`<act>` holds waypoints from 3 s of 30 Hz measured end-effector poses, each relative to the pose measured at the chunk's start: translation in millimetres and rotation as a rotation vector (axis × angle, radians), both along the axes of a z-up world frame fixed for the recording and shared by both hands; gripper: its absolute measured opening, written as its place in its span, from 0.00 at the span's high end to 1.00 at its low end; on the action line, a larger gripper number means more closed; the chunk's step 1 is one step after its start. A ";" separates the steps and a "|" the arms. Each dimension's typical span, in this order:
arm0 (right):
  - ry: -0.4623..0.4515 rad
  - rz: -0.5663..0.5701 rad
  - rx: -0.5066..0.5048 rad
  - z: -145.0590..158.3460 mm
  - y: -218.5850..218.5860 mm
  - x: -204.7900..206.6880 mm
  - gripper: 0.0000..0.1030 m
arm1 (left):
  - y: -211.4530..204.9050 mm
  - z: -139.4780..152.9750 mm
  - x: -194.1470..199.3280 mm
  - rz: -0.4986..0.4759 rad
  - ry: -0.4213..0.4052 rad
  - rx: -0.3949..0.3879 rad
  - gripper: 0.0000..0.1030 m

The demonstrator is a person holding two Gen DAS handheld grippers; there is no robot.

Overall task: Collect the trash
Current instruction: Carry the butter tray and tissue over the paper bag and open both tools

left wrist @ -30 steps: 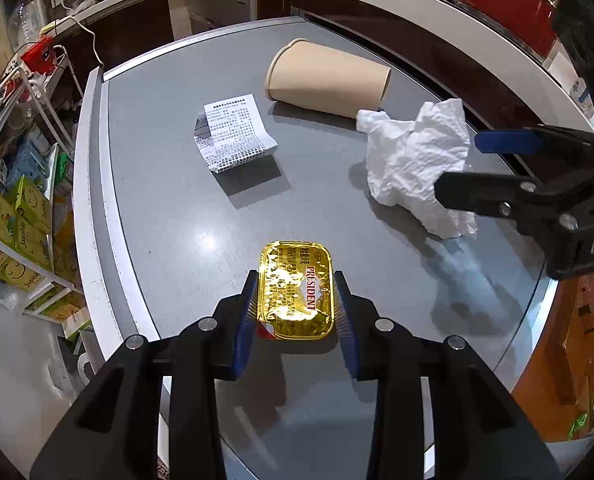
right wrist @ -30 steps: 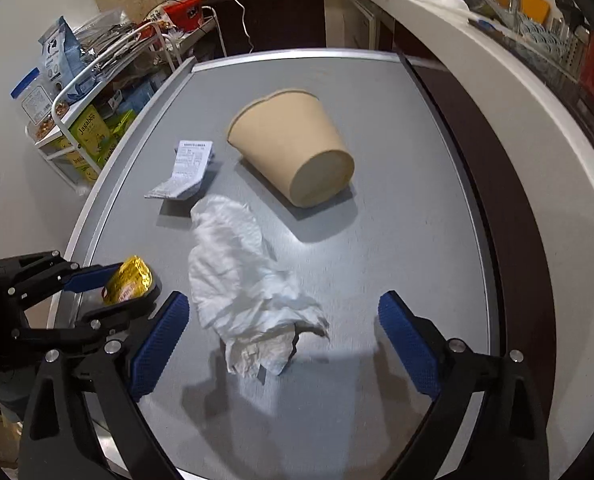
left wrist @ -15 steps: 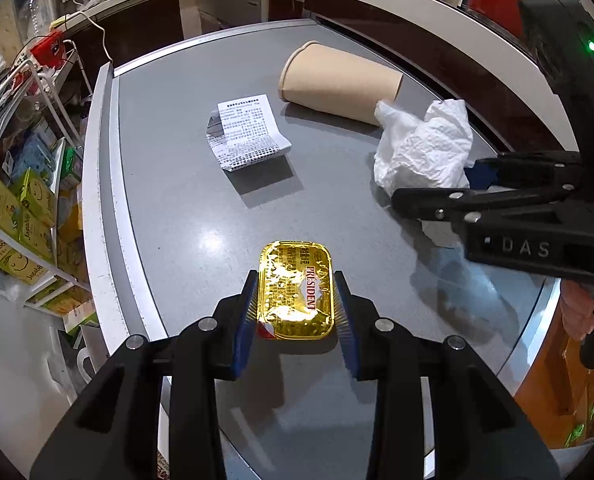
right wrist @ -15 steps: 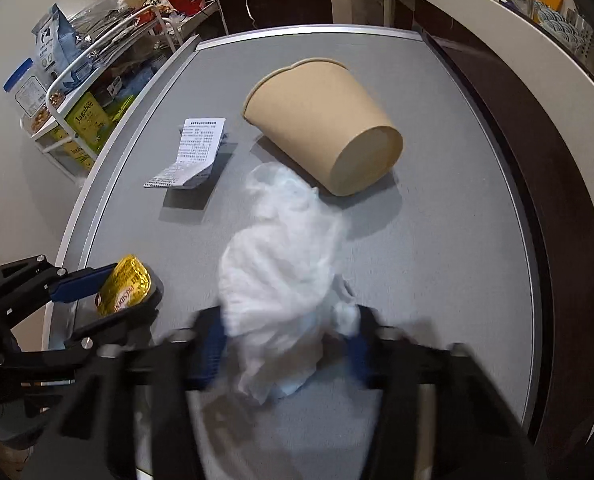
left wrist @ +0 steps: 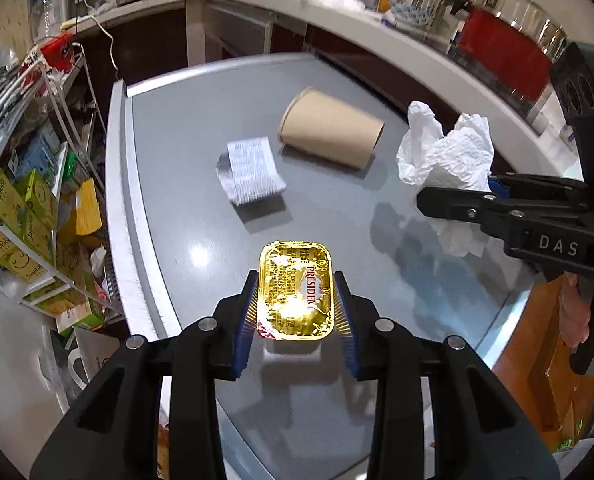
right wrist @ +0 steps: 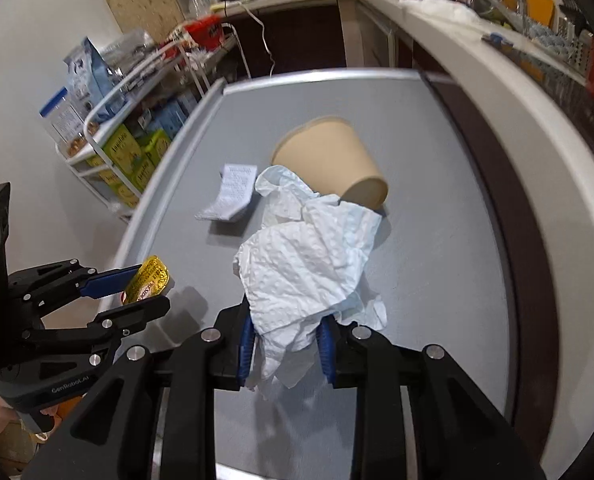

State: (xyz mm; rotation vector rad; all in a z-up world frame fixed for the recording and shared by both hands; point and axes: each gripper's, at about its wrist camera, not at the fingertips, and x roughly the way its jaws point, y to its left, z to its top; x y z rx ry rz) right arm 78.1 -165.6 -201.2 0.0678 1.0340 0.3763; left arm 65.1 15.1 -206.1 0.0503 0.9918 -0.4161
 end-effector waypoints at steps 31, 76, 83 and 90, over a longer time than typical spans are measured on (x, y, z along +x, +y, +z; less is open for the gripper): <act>-0.171 0.085 0.034 118.2 -39.4 -157.0 0.74 | -13.1 119.1 -120.0 -0.050 -0.217 -0.044 0.64; 0.396 0.171 -0.098 -119.5 -5.5 -182.0 0.74 | -54.4 -82.7 -162.6 -0.177 0.299 0.083 0.64; 0.409 0.179 -0.116 -132.1 4.4 -170.7 0.74 | -57.2 -86.7 -153.5 -0.174 0.301 0.082 0.64; 0.417 0.170 -0.129 -139.9 8.4 -166.9 0.74 | -59.4 -89.1 -157.3 -0.173 0.303 0.090 0.64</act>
